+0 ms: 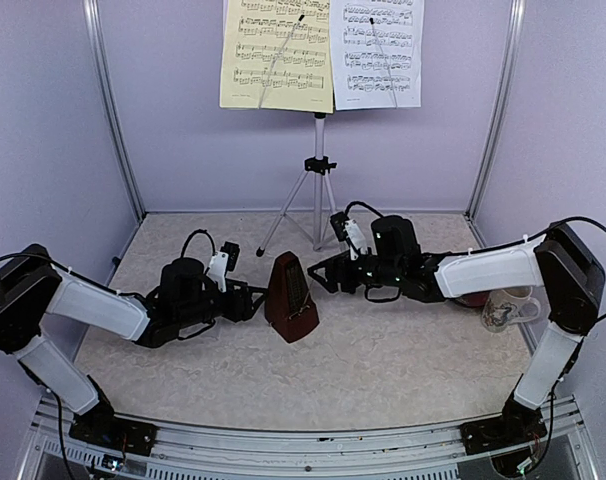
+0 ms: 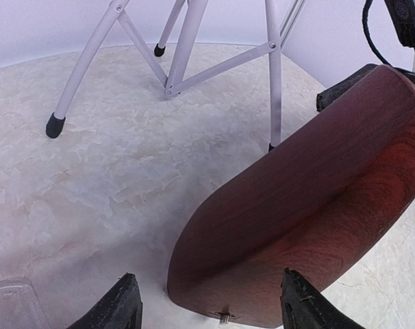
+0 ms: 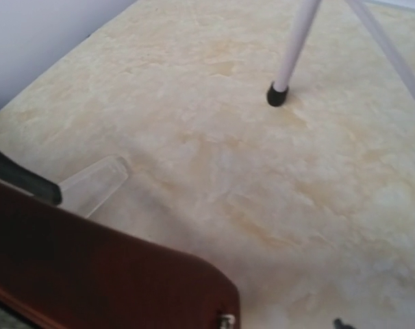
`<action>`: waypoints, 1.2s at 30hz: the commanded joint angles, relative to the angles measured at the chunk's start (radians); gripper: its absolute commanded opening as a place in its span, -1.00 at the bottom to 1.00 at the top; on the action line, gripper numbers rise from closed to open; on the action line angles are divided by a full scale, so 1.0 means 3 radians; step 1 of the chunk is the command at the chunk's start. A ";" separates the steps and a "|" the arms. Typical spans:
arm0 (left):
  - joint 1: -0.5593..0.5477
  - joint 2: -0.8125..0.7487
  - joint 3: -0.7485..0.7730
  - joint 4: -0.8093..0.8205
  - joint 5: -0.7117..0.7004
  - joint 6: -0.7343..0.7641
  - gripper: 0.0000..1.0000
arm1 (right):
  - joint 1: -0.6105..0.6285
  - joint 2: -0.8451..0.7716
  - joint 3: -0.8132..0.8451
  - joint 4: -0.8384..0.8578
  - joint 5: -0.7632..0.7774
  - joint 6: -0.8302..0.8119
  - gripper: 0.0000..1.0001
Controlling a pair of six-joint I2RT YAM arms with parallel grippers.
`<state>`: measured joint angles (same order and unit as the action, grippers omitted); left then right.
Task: Set up the instrument practice props
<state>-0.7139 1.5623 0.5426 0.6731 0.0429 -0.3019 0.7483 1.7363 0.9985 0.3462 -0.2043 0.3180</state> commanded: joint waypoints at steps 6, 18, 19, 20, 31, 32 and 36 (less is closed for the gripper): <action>0.0023 -0.0117 -0.0052 0.0047 -0.0048 0.0035 0.36 | -0.0238 0.0068 -0.0126 0.0205 -0.0145 0.0106 0.53; 0.0053 -0.0161 -0.0079 0.0037 -0.0056 0.0020 0.36 | -0.0761 -0.0289 -0.0351 0.0091 -0.0027 -0.0063 0.56; 0.0061 -0.0164 -0.0082 0.0044 -0.0050 0.0013 0.37 | -0.0837 -0.0352 -0.0378 0.0073 -0.0025 -0.0078 0.57; 0.0074 -0.0166 -0.0092 0.0057 -0.0039 0.0000 0.37 | -0.0911 -0.0414 -0.0413 0.0051 -0.0031 -0.0092 0.57; 0.0549 -0.0532 -0.0323 0.0140 0.0085 -0.0176 0.40 | -0.1376 -0.0902 -0.0709 -0.0043 -0.0281 -0.0233 0.79; 0.0609 -0.0593 -0.0330 0.0113 0.0077 -0.0190 0.42 | -0.1391 -0.0934 -0.0728 -0.0036 -0.0298 -0.0236 0.83; 0.0815 -0.0838 -0.0325 -0.0030 0.0041 -0.0205 0.49 | -0.1414 -0.0995 -0.0734 -0.0035 -0.0379 -0.0266 0.99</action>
<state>-0.5159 1.3808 0.4469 0.6807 0.0566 -0.3481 0.3374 1.4742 0.7853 0.3401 -0.2764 0.2539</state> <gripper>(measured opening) 0.729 0.965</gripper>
